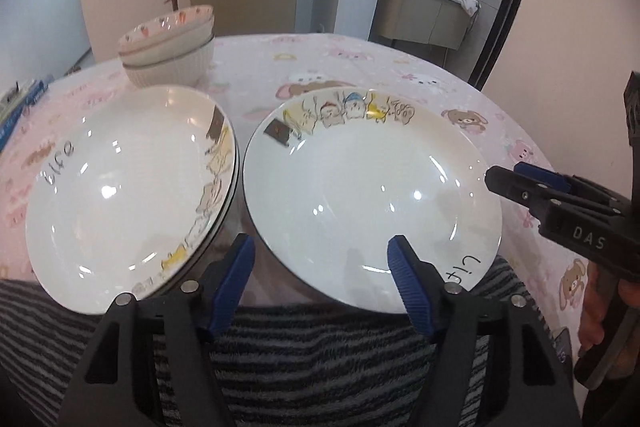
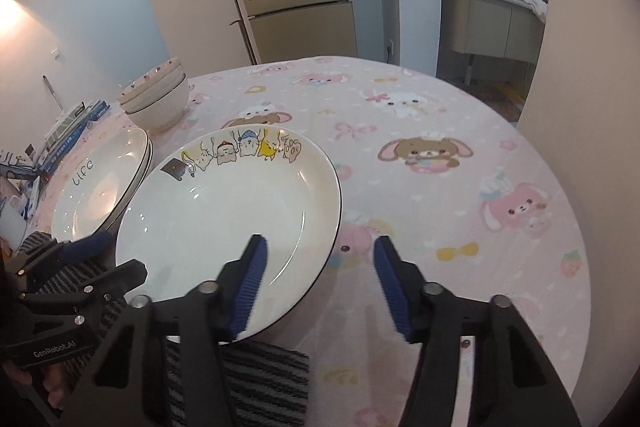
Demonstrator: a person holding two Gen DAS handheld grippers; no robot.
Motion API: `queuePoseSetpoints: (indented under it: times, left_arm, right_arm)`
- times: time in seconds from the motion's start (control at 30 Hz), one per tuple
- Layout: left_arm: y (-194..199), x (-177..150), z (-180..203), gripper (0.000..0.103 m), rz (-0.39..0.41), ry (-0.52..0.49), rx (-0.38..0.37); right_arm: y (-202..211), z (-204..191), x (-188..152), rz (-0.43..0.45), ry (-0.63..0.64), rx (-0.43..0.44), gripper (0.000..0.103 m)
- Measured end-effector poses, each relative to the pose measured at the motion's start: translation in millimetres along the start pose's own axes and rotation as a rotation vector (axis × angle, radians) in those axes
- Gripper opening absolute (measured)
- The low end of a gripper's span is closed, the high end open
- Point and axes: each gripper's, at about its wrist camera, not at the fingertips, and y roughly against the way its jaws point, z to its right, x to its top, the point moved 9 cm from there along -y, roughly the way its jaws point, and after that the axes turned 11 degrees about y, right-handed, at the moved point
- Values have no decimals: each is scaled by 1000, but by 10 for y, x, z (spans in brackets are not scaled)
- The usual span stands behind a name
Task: Organize plates and bowls
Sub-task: 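Lower the right tool to the cartoon-rim plate's rim and close on it, then lift the cartoon-rim plate with the right tool over the stacked white plates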
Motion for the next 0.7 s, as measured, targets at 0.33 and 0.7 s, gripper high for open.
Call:
queuePoseSetpoints:
  times: [0.33, 0.7]
  left_arm:
    - [-161, -77, -78, 40, -103, 71, -40]
    - [-238, 2, -199, 25, -99, 135, -43]
  right_arm:
    - [-176, -24, -68, -58, -45, 56, 32]
    - [-297, -69, -132, -99, -89, 82, 18]
